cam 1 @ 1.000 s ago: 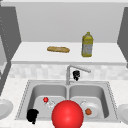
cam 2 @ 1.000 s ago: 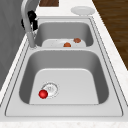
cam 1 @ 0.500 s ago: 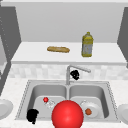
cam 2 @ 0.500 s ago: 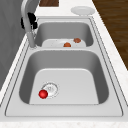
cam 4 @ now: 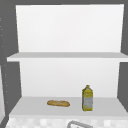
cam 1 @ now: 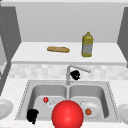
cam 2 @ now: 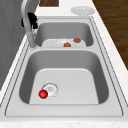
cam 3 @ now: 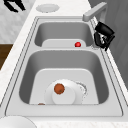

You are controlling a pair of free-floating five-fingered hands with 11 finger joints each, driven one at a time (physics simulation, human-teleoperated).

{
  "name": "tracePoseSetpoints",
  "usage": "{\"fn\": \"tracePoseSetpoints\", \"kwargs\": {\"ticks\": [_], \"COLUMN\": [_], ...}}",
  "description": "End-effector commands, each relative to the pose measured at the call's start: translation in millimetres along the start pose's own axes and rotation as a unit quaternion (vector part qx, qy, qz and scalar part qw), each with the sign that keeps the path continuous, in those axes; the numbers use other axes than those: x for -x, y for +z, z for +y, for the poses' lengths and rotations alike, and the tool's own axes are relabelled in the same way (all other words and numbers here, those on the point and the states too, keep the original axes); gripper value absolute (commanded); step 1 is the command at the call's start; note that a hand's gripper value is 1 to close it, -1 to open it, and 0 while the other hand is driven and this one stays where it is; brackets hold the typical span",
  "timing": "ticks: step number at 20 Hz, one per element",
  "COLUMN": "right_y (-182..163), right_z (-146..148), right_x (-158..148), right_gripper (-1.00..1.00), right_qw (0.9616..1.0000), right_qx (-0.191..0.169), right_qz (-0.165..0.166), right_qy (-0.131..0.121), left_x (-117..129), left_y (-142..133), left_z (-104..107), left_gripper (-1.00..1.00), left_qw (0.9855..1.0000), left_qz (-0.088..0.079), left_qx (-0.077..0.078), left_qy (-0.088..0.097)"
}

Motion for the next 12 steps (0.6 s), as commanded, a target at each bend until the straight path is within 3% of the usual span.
{"fn": "tracePoseSetpoints", "kwargs": {"ticks": [1, 4, 7, 10, 12], "right_y": [10.0, 14.4, 18.9, 24.2, 27.6], "right_z": [-28.8, -30.8, -32.0, -30.5, -26.6], "right_x": [-10.8, -15.7, -22.2, -29.4, -33.3], "right_gripper": [1.00, 1.00, 1.00, 1.00, 1.00], "right_qw": [0.9995, 0.9973, 0.9909, 0.9818, 0.9726], "right_qx": [-0.023, -0.054, -0.067, -0.057, -0.047], "right_qz": [-0.013, 0.043, 0.115, 0.181, 0.227], "right_qy": [0.016, 0.024, 0.022, 0.009, -0.022], "left_x": [0.0, 0.0, 0.0, 0.0, 0.0], "left_y": [0.0, 0.0, 0.0, 0.0, 0.0], "left_z": [0.0, 0.0, 0.0, 0.0, 0.0], "left_gripper": [0.00, 0.00, 0.00, 0.00, 0.00], "left_qw": [1.0000, 1.0000, 1.0000, 1.0000, 1.0000], "left_qz": [0.000, 0.000, 0.000, 0.000, 0.000], "left_qx": [0.000, 0.000, 0.000, 0.000, 0.000], "left_qy": [0.000, 0.000, 0.000, 0.000, 0.000]}}
